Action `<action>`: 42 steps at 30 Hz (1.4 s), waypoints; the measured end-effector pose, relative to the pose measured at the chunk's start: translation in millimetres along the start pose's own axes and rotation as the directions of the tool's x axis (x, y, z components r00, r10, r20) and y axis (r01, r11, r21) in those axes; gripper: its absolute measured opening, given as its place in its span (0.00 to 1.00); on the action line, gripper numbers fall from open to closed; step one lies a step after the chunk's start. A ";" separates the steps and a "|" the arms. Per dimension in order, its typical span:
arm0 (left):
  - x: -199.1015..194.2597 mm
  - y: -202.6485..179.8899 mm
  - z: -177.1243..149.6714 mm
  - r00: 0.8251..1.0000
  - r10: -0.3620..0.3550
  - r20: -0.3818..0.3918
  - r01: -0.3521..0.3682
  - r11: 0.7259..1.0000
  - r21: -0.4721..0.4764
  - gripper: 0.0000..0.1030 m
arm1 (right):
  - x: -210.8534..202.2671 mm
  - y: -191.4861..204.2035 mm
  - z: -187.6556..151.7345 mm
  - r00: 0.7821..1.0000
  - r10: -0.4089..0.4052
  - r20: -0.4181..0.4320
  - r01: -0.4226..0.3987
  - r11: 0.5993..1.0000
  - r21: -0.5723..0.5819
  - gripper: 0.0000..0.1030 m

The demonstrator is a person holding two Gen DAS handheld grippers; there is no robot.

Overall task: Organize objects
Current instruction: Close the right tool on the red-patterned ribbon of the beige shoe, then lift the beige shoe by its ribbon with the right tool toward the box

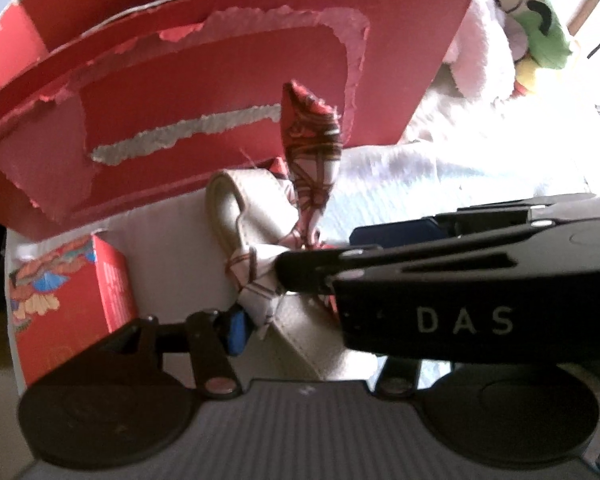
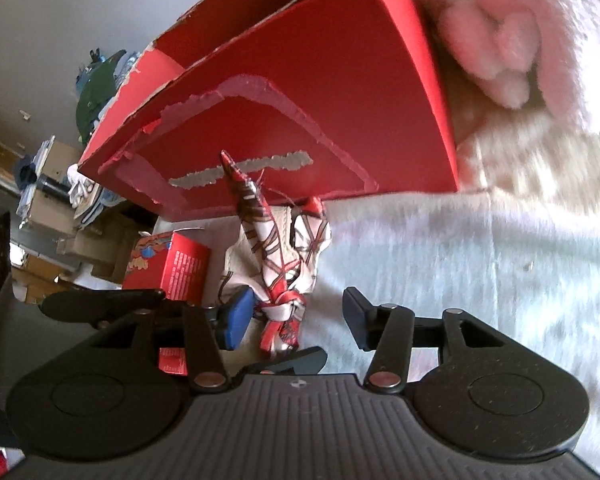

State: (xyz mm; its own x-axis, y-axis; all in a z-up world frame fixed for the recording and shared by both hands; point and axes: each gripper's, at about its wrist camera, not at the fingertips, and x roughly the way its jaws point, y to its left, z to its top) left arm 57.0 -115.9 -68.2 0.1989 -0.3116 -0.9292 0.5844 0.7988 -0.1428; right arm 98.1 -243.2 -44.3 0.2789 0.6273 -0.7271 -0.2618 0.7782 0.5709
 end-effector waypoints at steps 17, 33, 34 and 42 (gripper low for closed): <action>-19.4 36.0 -13.0 0.992 -0.122 0.046 0.122 0.992 -0.009 0.42 | -0.9 -2.4 -0.3 0.999 0.038 -0.029 -0.037 0.998 0.045 0.37; -42.7 21.2 2.0 0.981 -0.174 0.085 0.165 0.981 0.107 0.38 | -41.6 -15.7 -2.5 0.991 0.135 0.004 -0.134 0.986 0.097 0.22; -45.8 18.8 2.3 0.978 -0.185 0.091 0.174 0.977 0.124 0.38 | -46.8 -15.0 -3.6 0.991 0.132 0.017 -0.133 0.986 0.101 0.22; -79.2 12.8 7.5 0.945 -0.301 0.126 0.263 0.932 0.250 0.38 | -87.0 -4.7 -15.6 0.988 0.079 0.134 -0.096 0.988 0.124 0.22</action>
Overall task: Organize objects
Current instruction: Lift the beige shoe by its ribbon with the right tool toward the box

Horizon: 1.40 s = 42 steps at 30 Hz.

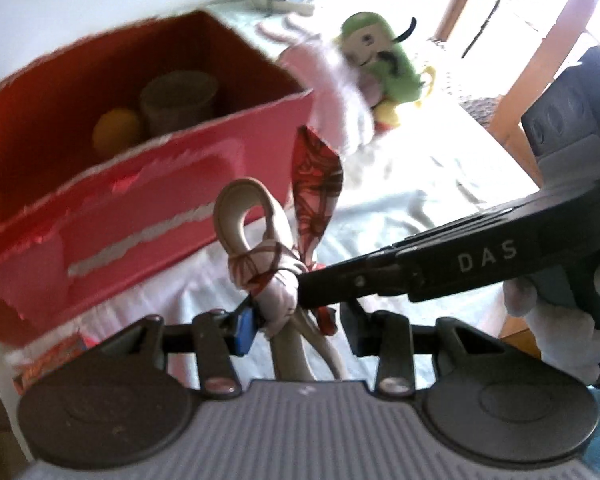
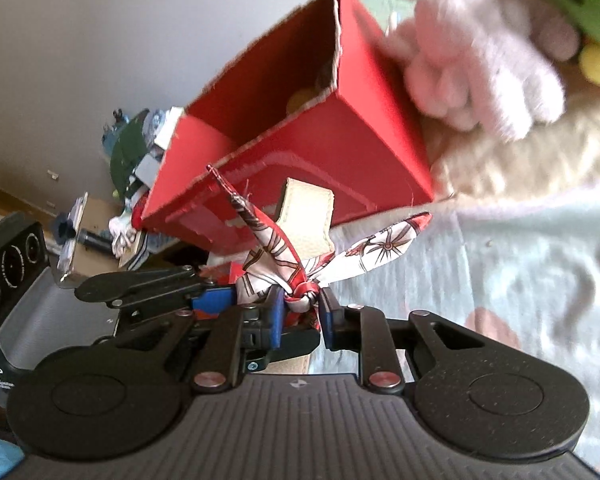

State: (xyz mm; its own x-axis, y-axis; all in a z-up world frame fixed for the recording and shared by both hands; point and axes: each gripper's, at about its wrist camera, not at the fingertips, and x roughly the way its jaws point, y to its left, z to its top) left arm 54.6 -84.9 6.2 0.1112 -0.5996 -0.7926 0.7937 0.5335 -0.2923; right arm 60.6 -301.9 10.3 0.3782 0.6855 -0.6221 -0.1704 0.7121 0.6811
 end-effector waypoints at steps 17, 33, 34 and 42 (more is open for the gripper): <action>-94.9 -8.0 33.1 0.960 -0.023 0.280 -0.005 0.995 0.098 0.38 | -41.2 74.2 52.9 0.979 0.076 0.188 -0.035 0.977 -0.210 0.21; -154.1 71.6 78.0 0.912 0.144 0.384 -0.157 0.988 0.003 0.38 | 27.0 138.3 150.3 0.986 0.132 0.100 -0.087 0.928 -0.362 0.21; -145.8 73.4 89.3 0.912 0.157 0.379 -0.169 0.986 -0.001 0.38 | 31.8 138.5 153.9 0.988 0.127 0.089 -0.087 0.928 -0.361 0.21; -109.1 112.8 106.4 0.937 0.221 0.271 -0.217 0.975 -0.045 0.38 | 88.3 121.4 168.9 0.999 0.045 -0.023 -0.050 0.941 -0.334 0.22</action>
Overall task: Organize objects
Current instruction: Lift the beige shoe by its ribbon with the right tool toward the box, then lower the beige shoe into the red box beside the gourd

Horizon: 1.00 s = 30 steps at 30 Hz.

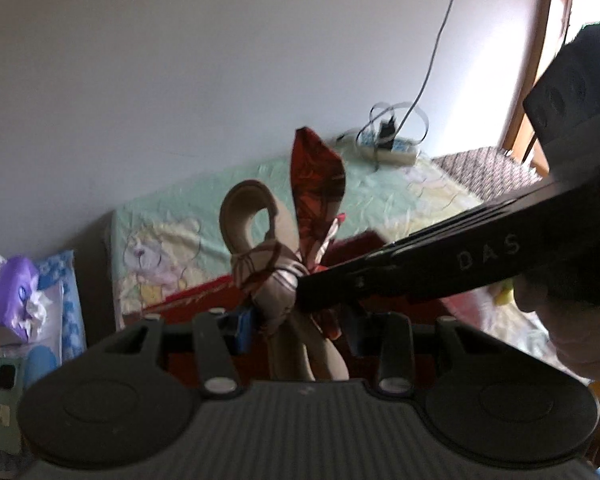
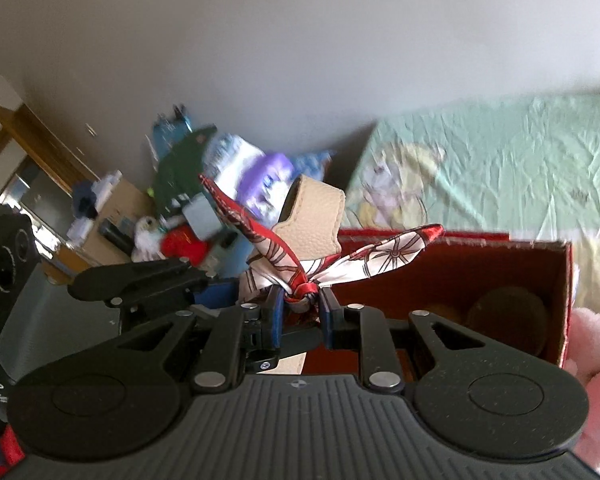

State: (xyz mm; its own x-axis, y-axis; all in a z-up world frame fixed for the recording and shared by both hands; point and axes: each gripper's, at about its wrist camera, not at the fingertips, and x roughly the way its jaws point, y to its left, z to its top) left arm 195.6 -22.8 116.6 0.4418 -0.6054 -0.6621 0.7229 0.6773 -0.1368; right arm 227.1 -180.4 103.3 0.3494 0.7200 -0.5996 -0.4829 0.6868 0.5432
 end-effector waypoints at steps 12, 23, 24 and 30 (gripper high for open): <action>83.7 16.8 -30.4 0.972 -0.016 -0.234 0.017 1.000 0.000 0.38 | 64.3 -46.2 -10.5 0.976 -0.009 -0.216 0.025 0.997 0.068 0.21; 119.4 20.0 -39.2 0.923 -0.031 -0.385 0.016 0.999 -0.043 0.38 | 85.0 -65.5 -19.8 0.939 -0.007 -0.343 0.043 0.994 0.099 0.21; 121.7 18.6 -40.6 0.917 -0.030 -0.397 0.014 0.999 -0.044 0.38 | 85.5 -65.4 -22.1 0.937 -0.016 -0.349 0.051 0.994 0.092 0.21; 131.2 13.2 -46.3 0.902 -0.020 -0.432 0.007 0.999 -0.032 0.38 | 88.8 -61.1 -22.6 0.931 -0.075 -0.357 0.104 0.993 0.063 0.20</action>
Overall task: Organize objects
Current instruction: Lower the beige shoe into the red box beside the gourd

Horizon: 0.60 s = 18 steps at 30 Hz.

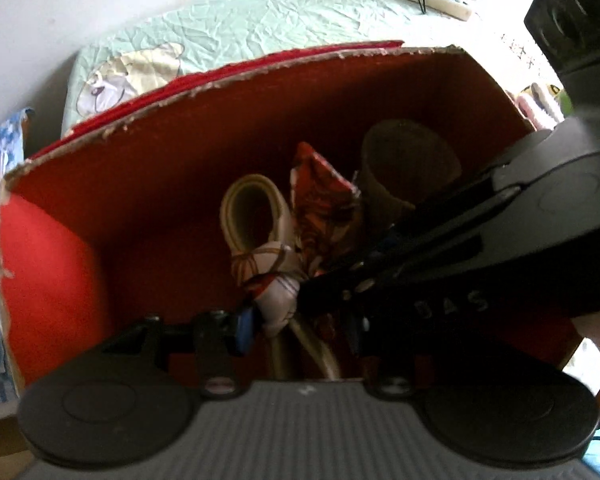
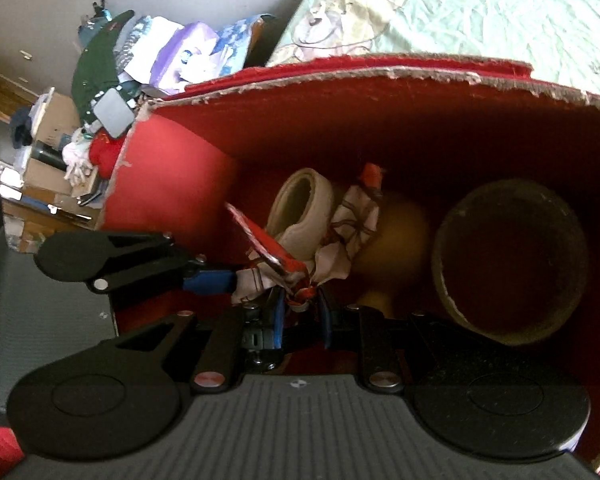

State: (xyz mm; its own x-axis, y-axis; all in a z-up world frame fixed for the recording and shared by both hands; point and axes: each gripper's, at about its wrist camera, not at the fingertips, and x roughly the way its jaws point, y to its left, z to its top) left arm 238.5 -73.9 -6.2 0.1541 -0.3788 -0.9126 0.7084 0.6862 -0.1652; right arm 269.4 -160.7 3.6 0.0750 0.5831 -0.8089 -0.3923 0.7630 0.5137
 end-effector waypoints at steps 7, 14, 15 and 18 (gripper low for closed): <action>3.4 -3.8 3.4 1.000 0.012 -0.021 -0.011 1.000 0.015 0.38 | -0.7 -1.4 -1.1 0.999 -0.036 0.021 0.036 0.999 0.007 0.20; 9.6 -8.0 8.6 0.998 0.025 -0.049 -0.022 0.998 0.056 0.38 | 2.6 0.2 0.0 0.997 -0.076 0.023 0.076 0.997 0.010 0.20; 10.3 -8.3 9.2 0.998 0.026 -0.052 -0.023 0.998 0.057 0.38 | 2.8 0.3 0.1 0.996 -0.081 0.024 0.081 0.997 0.010 0.20; 12.3 -10.5 10.5 0.997 0.034 -0.063 -0.029 0.997 0.066 0.38 | 2.8 1.4 -0.5 0.995 -0.094 0.027 0.094 0.996 0.006 0.20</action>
State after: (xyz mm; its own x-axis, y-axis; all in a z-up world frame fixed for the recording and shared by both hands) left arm 240.2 -92.2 -11.7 0.1340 -0.3157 -0.9393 0.7477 0.6543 -0.1133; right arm 268.6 -158.1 1.9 0.1364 0.5162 -0.8455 -0.3781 0.8160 0.4372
